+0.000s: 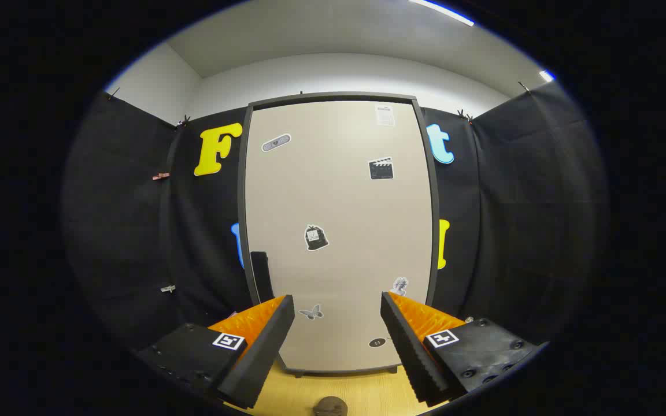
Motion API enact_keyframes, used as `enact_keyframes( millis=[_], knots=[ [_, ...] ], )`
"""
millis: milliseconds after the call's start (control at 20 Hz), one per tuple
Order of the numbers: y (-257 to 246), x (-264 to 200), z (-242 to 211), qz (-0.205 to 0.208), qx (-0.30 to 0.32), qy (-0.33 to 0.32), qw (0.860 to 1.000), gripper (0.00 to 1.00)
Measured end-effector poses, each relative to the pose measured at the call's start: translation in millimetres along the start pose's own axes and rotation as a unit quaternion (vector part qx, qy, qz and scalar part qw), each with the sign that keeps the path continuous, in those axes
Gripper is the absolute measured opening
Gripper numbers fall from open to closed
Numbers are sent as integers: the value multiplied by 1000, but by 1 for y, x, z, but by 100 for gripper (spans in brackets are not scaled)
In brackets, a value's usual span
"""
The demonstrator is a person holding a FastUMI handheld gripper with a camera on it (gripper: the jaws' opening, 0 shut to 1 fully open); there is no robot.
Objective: Open the shoe cabinet door, grab the shoes and put them into the shoe cabinet, then close the shoe cabinet door.
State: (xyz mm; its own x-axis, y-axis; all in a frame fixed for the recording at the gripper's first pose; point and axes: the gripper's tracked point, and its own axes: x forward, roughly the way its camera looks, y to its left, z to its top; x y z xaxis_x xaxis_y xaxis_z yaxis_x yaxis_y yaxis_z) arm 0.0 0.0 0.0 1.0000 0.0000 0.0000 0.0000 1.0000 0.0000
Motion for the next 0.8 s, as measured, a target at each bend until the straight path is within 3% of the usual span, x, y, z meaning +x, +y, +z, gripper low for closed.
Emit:
enact_keyframes(
  millis=[800],
  knots=[
    [4, 0, -13, -5, 6, 14, 1000, 98]
  ],
)
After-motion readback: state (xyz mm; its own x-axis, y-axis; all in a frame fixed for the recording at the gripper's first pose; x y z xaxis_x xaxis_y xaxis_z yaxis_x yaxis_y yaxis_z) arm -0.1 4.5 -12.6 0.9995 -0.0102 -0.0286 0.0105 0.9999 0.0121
